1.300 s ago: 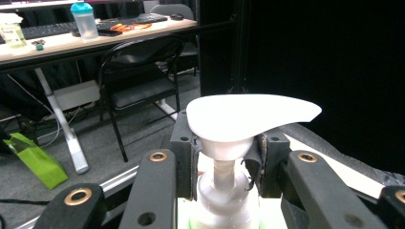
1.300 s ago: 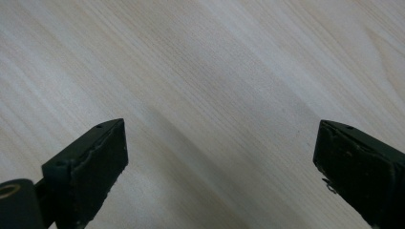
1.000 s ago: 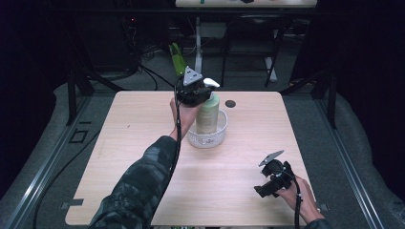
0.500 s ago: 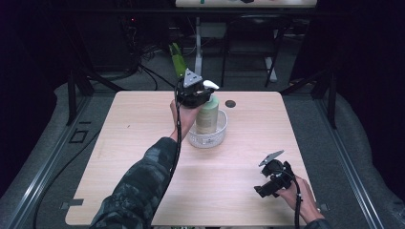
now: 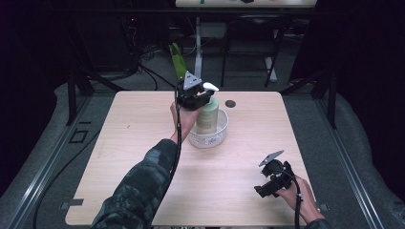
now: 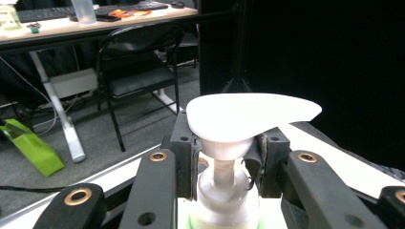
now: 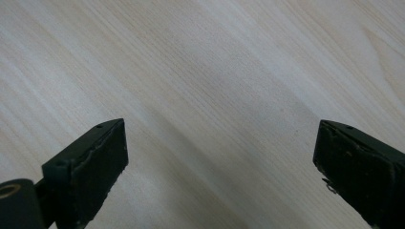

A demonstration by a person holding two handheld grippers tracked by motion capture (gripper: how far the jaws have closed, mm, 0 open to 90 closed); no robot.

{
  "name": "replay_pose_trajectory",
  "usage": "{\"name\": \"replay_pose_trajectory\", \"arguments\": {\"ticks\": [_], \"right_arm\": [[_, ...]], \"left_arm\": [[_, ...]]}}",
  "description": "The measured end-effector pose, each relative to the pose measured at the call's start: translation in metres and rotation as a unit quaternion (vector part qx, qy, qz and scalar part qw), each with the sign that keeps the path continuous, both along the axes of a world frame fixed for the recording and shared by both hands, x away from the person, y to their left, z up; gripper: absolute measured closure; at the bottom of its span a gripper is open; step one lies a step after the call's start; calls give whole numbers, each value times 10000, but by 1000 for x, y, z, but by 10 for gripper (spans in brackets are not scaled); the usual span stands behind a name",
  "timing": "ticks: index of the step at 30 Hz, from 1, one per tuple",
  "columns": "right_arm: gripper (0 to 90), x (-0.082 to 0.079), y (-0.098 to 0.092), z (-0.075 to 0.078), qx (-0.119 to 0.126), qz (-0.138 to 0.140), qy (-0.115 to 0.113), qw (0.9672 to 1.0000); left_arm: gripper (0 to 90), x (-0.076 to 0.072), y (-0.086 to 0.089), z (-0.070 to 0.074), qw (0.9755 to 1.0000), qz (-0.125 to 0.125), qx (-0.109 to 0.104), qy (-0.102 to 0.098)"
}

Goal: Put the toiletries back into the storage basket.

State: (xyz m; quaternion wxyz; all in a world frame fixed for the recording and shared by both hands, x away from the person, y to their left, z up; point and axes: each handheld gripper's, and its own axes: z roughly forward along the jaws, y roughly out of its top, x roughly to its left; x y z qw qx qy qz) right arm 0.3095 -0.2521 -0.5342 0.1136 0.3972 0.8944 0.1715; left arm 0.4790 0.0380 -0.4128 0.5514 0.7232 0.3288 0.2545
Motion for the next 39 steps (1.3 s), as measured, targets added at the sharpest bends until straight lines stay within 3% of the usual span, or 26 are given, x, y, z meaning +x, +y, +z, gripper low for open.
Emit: {"name": "replay_pose_trajectory", "arguments": {"ticks": [10, 13, 20, 25, 29, 35, 39], "right_arm": [[41, 0, 0, 0, -25, 16, -5, 10000], [41, 0, 1, 0, 14, -13, 15, 10000], [42, 0, 2, 0, 17, -29, 30, 10000], [42, 0, 2, -1, 14, -24, 30, 10000], [42, 0, 1, 0, 11, -14, 20, 10000], [43, 0, 1, -1, 14, -34, 31, 10000], [43, 0, 2, -1, 9, -18, 33, 10000]], "left_arm": [[667, -10, 6, -4, 9999, -90, -36, -80], [666, -14, 6, -4, 9999, -119, 38, -114], [665, -15, 8, -2, 9998, -168, 128, 17], [650, -16, 9, -1, 9999, -145, 48, 40], [564, -17, 9, 0, 9998, -112, 14, 155], [337, -17, 16, 3, 9992, -93, 106, 378], [242, -20, 21, 7, 9986, -114, 269, 442]]}}
